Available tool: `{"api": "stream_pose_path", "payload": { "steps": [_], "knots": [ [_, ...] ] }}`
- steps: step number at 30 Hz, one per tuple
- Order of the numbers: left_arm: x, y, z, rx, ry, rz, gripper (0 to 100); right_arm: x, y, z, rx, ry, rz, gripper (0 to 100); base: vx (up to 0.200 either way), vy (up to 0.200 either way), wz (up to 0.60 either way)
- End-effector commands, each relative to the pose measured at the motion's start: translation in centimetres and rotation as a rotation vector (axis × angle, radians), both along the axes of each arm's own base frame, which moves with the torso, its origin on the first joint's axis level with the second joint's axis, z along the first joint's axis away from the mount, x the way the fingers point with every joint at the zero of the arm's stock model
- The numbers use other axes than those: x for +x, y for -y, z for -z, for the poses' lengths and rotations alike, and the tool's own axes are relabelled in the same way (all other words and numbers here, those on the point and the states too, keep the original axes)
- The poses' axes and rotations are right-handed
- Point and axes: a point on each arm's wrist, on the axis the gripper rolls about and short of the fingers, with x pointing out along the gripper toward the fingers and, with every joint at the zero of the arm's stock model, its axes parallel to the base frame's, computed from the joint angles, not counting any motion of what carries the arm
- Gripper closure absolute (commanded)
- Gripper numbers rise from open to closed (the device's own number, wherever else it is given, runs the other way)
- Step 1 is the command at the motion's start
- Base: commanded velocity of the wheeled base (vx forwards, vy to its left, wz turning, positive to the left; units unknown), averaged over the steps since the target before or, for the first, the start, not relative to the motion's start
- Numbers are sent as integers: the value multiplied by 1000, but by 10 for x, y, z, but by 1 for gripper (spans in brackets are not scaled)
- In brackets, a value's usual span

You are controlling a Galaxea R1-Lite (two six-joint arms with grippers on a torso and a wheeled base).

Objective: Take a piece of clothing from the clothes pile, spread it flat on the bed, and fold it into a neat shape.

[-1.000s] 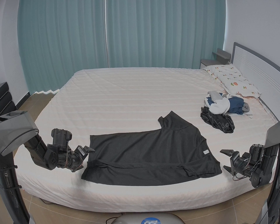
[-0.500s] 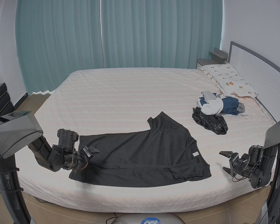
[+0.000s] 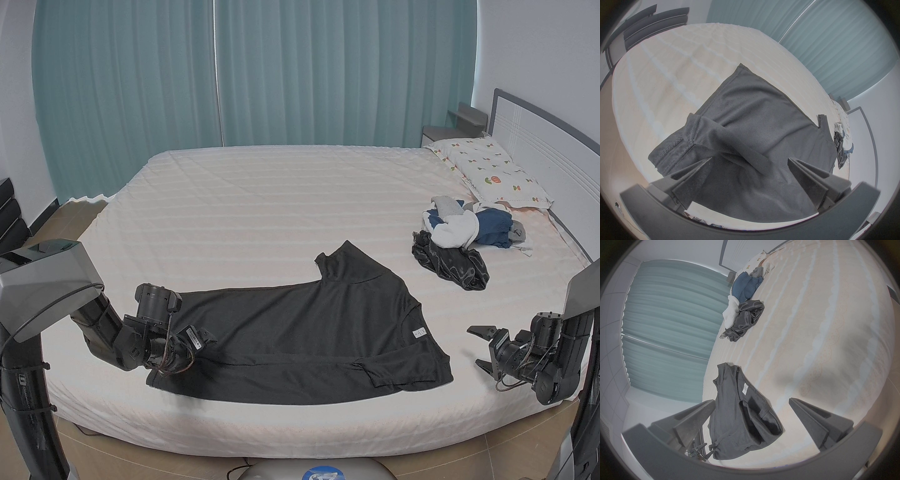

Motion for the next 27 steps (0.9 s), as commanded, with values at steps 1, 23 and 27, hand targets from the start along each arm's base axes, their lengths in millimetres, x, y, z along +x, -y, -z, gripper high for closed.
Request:
{"api": "stream_pose_path", "payload": {
  "steps": [1, 23, 27],
  "knots": [
    [8, -1, 9, 3, -8, -8, 0, 0, 0, 0, -1, 7, 0, 0, 0, 0, 0],
    [53, -39, 11, -36, 157, -219, 0, 0, 0, 3, -14, -2, -8, 0, 0, 0, 0],
    [47, -47, 6, -33, 155, -235, 0, 0, 0, 3, -14, -2, -8, 0, 0, 0, 0]
  ]
}}
